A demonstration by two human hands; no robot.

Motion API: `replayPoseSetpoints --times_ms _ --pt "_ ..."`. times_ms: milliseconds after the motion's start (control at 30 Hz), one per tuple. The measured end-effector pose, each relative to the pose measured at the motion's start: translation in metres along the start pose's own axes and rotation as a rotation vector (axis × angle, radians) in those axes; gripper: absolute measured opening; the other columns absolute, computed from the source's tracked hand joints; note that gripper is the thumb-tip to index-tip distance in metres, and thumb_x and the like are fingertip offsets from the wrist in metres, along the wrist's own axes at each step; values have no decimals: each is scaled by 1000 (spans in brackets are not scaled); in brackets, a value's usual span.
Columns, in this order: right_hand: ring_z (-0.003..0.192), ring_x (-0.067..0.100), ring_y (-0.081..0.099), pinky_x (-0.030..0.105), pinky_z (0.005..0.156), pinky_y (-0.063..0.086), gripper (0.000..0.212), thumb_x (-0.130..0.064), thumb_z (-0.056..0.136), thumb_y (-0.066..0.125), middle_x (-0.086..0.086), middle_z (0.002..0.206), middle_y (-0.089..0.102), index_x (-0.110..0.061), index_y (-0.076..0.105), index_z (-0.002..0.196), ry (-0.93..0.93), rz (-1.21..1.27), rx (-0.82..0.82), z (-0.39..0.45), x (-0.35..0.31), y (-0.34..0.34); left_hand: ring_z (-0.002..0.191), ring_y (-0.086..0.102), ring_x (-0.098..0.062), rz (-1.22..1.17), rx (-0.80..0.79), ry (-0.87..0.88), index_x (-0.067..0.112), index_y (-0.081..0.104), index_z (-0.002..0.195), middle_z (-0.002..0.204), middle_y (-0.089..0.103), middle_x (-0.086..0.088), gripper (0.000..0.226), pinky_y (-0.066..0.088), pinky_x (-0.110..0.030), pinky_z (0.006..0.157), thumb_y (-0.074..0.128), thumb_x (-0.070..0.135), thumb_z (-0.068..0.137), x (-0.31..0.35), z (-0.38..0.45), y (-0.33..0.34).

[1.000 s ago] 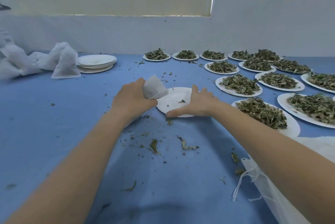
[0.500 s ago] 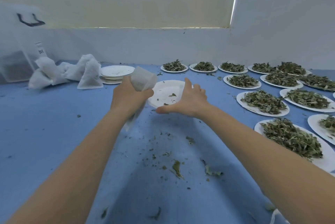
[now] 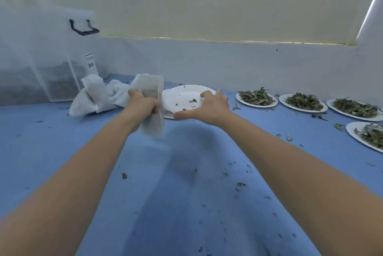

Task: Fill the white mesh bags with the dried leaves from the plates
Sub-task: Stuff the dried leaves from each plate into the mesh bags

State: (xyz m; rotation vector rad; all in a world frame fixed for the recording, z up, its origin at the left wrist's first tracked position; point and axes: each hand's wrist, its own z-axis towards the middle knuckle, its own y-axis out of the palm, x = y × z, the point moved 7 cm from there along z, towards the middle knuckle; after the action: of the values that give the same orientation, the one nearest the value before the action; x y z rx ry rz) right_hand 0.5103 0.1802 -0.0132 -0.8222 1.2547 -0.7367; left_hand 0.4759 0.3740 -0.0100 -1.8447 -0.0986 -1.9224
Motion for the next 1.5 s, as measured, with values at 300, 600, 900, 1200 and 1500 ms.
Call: replayPoseSetpoints --times_ms 300,600,900,1200,1500 --pt "131 28 22 35 102 29 119 -88 48 58 10 140 26 -16 31 139 71 -56 -56 99 -12 75 117 43 -29 402 110 119 3 20 136 133 39 -16 71 35 -31 88 65 20 84 -44 83 -7" --pt "143 33 3 47 112 6 111 -88 64 44 13 157 1 -22 17 149 -30 -142 6 95 -19 66 128 23 -35 1017 340 477 5 18 141 146 15 -20 67 21 -35 102 55 9 85 2 53 35" --pt "139 30 16 44 111 17 78 -60 81 56 13 152 19 -18 32 142 -34 -121 80 53 50 -5 116 33 -29 1051 42 671 5 34 130 130 34 -14 53 33 -29 87 55 6 82 39 3 143" --pt "121 35 43 37 86 39 52 -57 86 53 15 122 48 -5 49 92 318 -80 143 58 199 -65 117 46 -30 429 -238 172 1 39 130 134 43 -14 40 38 -30 80 48 9 92 44 19 268" --pt "126 33 32 36 86 28 68 -69 73 60 7 127 51 -7 58 101 427 -77 154 94 249 -55 106 39 -23 301 -278 -3 5 34 137 141 38 -14 42 29 -25 78 32 4 95 18 60 321"
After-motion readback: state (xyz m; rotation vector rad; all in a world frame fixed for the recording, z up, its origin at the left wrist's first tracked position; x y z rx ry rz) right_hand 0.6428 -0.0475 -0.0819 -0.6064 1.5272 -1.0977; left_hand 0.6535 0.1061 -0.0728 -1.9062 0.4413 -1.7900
